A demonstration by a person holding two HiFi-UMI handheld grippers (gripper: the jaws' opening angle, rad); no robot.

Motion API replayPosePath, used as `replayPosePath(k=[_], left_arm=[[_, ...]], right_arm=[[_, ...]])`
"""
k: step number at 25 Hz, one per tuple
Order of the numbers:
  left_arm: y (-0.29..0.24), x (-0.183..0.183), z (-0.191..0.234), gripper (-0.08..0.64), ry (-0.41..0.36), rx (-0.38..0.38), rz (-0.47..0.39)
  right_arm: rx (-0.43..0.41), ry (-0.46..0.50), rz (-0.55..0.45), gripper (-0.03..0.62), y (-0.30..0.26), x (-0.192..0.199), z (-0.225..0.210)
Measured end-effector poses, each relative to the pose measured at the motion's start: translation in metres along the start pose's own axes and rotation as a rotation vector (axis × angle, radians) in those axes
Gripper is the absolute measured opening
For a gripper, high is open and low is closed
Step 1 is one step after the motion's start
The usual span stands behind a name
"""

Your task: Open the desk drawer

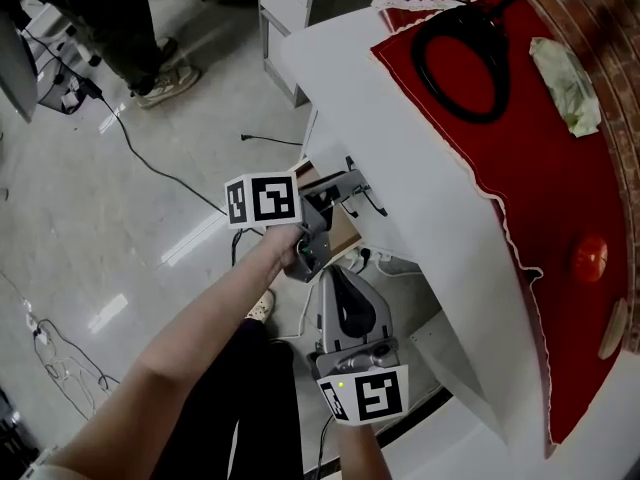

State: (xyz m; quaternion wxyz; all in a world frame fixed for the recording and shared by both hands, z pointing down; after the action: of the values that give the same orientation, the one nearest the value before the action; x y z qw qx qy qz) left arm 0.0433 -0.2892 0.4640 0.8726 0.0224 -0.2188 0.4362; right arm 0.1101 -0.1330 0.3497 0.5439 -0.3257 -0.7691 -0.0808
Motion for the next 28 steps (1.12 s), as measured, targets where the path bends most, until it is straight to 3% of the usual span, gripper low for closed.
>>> replayPosePath(k=[3, 6, 8, 17, 28], left_arm=[[-0.011, 0.010, 0.000, 0.135, 0.075, 0.052, 0.033], [-0.013, 0.012, -0.001, 0.126, 0.095, 0.079, 0.011], [-0.014, 0.012, -0.004, 0.064, 0.089, 0.095, -0.009], [-0.010, 0.015, -0.004, 0.032, 0.094, 0.076, -0.057], [0.010, 0.022, -0.007, 0.032, 0.086, 0.039, -0.040]], right_arm=[[0.013, -0.005, -0.003, 0.018, -0.001, -0.003, -0.005], [0.032, -0.014, -0.008, 0.018, 0.000, -0.006, -0.010], [0.044, -0.021, -0.012, 0.018, 0.001, -0.006, -0.011], [0.025, -0.025, 0.008, 0.018, 0.004, -0.004, 0.005], [-0.005, -0.008, 0.033, 0.018, 0.009, -0.003, 0.022]])
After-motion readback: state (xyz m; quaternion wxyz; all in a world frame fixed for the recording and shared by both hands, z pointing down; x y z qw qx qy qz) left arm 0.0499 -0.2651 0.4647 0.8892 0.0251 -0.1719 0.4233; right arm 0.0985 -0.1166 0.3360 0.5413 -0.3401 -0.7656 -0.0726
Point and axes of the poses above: the fingertips, and each gripper's own axes: y backward along the fingers, z to its left, x out of its underside, the point moved 6 cm from there along y, backward along the fingers, and after that the axes turned 11 degrees about -y, right-handed, at the moved point
